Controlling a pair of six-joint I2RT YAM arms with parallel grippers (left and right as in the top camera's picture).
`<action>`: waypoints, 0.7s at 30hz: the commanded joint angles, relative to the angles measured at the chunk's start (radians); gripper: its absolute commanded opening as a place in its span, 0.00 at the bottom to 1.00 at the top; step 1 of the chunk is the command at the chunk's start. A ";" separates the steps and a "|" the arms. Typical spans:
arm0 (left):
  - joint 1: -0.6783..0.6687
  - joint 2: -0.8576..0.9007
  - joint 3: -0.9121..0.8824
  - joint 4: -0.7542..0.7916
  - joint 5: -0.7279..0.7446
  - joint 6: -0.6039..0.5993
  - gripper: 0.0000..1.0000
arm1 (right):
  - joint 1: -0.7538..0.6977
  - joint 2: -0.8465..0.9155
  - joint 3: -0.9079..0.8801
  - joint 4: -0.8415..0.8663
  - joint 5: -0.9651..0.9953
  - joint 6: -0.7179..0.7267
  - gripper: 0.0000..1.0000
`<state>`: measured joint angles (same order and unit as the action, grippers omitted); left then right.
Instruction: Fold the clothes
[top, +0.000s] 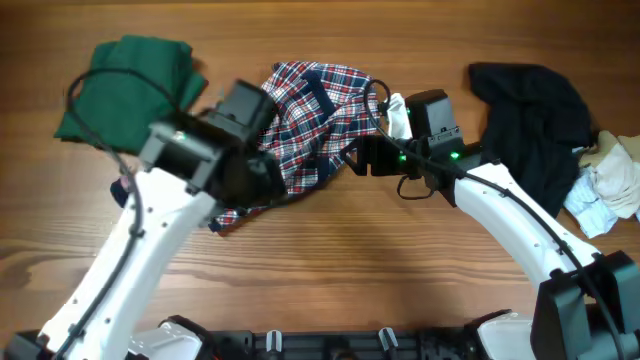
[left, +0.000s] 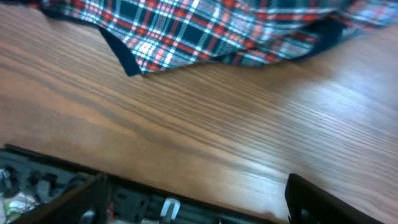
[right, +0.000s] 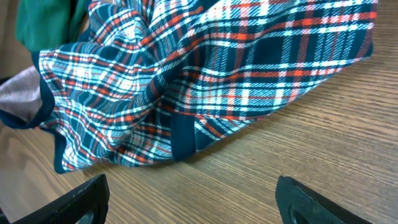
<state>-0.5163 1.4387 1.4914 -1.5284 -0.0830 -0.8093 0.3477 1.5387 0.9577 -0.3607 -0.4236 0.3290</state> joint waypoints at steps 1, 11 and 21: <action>-0.051 0.001 -0.209 0.109 -0.060 -0.251 0.87 | -0.017 -0.023 0.000 -0.007 -0.019 -0.043 0.87; 0.013 0.002 -0.580 0.563 -0.101 -0.620 0.77 | -0.026 -0.023 0.000 -0.045 -0.026 -0.065 0.87; 0.153 0.004 -0.665 0.730 -0.203 -0.621 0.71 | -0.026 -0.022 0.000 -0.059 -0.053 -0.146 0.88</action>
<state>-0.3927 1.4448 0.8856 -0.7994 -0.2352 -1.4090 0.3237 1.5387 0.9577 -0.4160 -0.4526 0.2100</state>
